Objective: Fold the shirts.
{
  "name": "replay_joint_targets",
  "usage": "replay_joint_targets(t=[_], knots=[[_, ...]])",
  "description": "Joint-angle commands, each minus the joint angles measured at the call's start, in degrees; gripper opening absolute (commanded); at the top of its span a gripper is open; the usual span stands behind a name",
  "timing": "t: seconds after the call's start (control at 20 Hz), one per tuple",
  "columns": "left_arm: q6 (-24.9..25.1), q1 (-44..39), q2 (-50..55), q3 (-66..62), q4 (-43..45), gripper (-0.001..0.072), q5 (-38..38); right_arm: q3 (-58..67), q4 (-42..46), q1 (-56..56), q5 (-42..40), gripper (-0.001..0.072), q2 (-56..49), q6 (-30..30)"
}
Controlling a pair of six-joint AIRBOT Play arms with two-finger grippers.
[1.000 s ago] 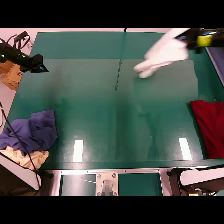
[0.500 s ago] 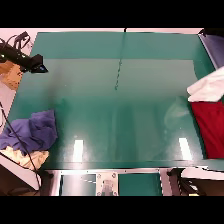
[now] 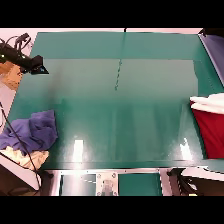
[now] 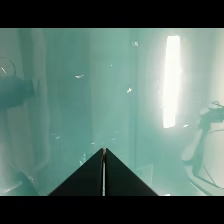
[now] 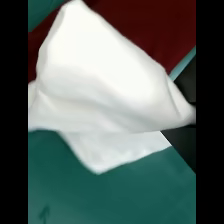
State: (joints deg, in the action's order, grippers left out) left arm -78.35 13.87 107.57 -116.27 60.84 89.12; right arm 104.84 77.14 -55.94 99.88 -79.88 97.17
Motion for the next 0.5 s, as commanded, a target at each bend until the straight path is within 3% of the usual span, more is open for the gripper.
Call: replay_joint_targets(t=[0.0,0.3,0.35,0.4,0.45], knots=[[0.0,0.0,0.0,0.0,0.0,0.0024,0.5,-6.5,10.8,-1.6,4.3,0.0015,1.4,1.0],[0.0,0.0,0.0,0.0,-0.5,0.0024,0.9,-28.0,23.7,-1.9,2.0,0.0020,2.2,4.9],[0.0,0.0,0.0,0.0,-0.5,0.0024,0.9,-30.8,24.2,-1.9,1.2,0.0158,2.1,4.9],[0.0,0.0,0.0,0.0,-0.5,0.0024,0.9,-33.2,24.1,-2.0,0.6,0.0500,2.1,4.9],[0.0,0.0,0.0,0.0,-0.6,0.0024,0.9,-34.7,24.1,-2.0,0.7,0.0616,2.1,4.9]])
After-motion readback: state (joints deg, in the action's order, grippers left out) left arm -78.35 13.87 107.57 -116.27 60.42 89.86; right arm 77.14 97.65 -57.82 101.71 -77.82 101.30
